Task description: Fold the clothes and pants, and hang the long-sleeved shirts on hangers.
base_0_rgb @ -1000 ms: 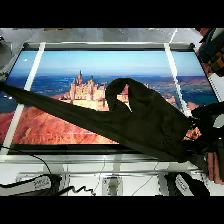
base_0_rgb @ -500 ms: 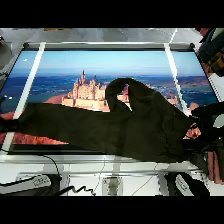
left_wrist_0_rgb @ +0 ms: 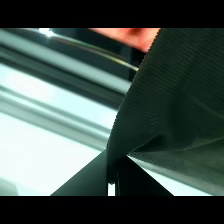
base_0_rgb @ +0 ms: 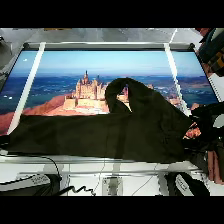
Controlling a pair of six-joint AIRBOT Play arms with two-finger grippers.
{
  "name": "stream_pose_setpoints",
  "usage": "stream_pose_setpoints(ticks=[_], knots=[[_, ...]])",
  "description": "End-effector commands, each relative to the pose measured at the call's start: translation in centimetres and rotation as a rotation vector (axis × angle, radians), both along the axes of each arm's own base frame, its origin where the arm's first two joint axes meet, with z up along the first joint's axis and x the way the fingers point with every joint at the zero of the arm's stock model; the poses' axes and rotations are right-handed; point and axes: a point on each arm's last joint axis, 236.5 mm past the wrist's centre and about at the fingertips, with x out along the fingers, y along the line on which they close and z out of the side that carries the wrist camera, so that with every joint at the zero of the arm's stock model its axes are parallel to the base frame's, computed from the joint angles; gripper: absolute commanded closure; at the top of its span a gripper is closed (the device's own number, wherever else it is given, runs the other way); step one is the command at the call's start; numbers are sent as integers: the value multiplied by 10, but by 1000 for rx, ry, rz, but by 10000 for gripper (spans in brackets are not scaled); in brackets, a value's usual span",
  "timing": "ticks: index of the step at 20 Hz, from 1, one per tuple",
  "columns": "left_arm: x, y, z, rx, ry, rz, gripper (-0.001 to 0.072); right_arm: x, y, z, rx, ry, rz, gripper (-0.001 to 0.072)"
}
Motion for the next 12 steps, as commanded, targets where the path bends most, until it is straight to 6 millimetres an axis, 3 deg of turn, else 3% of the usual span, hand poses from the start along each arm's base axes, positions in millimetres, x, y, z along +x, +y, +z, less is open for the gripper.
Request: stream_pose_setpoints(ticks=[1,3,4,5,6,9,12], knots=[[-12,16,3,46,26,-1,674,0,-1,0,-4,0,0,682],[-10,17,3,49,18,-4,672,1,-2,0,-7,-6,0,637],[-9,16,3,47,15,-6,577,2,-2,-1,-9,-11,0,404],[-7,15,3,47,15,-9,334,6,-4,-2,-16,-26,-1,89],[-6,14,3,49,12,-10,122,12,-7,-3,-31,-51,-5,24],[10,15,8,84,-26,17,115,52,-27,-8,-121,-218,-67,24],[47,24,31,161,-126,33,116,114,-72,1,-287,-483,-299,40]])
